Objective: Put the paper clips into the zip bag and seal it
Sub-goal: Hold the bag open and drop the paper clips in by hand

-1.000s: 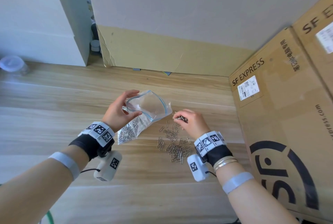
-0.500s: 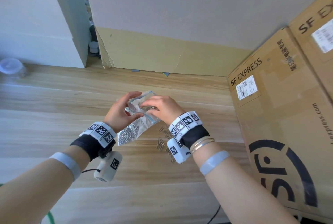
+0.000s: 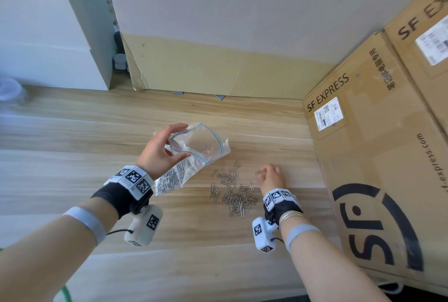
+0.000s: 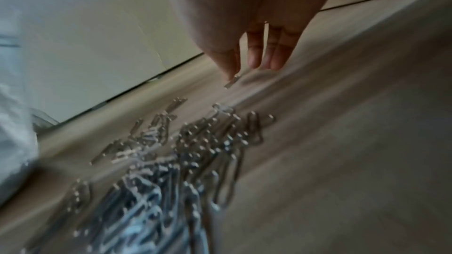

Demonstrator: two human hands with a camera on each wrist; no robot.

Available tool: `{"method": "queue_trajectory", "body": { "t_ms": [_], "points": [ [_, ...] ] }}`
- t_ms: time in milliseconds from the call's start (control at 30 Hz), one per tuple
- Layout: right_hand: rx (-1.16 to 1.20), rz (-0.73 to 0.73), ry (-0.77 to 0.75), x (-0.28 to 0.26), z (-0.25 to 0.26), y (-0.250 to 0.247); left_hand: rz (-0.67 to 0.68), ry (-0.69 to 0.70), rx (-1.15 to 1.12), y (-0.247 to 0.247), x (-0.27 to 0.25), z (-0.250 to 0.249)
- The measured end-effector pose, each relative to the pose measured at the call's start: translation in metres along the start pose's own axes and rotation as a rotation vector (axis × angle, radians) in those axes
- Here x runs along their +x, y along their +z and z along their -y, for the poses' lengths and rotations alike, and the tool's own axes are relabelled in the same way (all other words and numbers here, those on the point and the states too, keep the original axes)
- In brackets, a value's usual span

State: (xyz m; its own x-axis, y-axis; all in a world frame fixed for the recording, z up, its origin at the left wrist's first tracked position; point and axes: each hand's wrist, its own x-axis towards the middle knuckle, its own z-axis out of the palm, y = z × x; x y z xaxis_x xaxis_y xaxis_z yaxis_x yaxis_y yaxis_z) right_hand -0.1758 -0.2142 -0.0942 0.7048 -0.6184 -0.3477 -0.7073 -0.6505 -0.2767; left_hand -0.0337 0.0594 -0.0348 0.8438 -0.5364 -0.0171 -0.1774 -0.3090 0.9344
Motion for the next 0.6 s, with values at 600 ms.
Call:
{"method": "queue_trajectory", "body": {
  "t_ms": [600],
  "points": [
    [0.371, 0.376, 0.166, -0.042, 0.000, 0.005, -0.023, 0.001, -0.012, 0.004, -0.002, 0.001]
  ]
}}
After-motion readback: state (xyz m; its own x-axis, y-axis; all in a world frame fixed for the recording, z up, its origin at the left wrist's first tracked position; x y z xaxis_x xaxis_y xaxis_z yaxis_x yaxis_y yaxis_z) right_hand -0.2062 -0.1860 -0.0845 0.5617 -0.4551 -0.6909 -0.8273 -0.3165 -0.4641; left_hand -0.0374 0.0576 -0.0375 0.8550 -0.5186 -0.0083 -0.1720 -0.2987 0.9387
